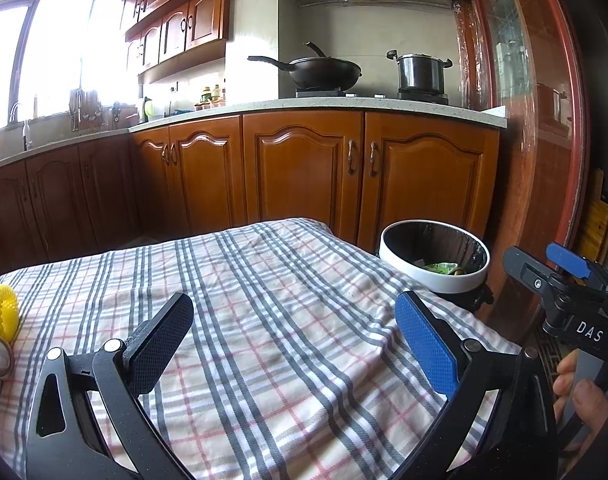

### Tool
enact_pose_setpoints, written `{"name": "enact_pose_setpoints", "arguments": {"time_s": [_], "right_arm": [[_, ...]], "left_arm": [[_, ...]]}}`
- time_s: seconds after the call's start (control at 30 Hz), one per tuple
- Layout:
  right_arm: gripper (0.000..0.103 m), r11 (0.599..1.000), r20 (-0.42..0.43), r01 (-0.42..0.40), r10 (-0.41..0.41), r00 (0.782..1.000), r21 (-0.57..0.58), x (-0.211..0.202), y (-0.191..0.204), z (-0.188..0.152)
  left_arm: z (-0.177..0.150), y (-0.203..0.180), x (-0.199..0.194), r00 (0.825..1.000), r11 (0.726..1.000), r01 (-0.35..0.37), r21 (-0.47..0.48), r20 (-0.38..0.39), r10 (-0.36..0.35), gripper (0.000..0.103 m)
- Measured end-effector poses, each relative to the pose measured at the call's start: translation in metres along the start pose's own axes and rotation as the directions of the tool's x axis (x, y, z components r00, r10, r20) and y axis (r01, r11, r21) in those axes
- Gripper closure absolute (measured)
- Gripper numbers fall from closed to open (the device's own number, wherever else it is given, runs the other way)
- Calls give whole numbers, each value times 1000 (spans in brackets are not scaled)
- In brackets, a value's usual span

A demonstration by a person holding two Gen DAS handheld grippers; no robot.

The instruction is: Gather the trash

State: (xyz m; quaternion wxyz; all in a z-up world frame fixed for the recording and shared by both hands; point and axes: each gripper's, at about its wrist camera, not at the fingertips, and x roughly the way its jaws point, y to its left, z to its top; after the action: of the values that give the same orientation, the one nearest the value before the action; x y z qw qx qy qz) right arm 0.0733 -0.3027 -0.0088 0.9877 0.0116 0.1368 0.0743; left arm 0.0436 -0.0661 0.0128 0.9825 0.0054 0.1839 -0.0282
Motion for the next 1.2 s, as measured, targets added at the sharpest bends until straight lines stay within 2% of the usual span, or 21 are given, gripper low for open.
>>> {"name": "enact_pose_setpoints", "arguments": {"time_s": [1.2], "right_arm": [[0,1000,-4,-11,11,1000,8,0,4,-2]], "left_arm": [[2,5,1,1000,1000,13,9,0,-13,0]]}}
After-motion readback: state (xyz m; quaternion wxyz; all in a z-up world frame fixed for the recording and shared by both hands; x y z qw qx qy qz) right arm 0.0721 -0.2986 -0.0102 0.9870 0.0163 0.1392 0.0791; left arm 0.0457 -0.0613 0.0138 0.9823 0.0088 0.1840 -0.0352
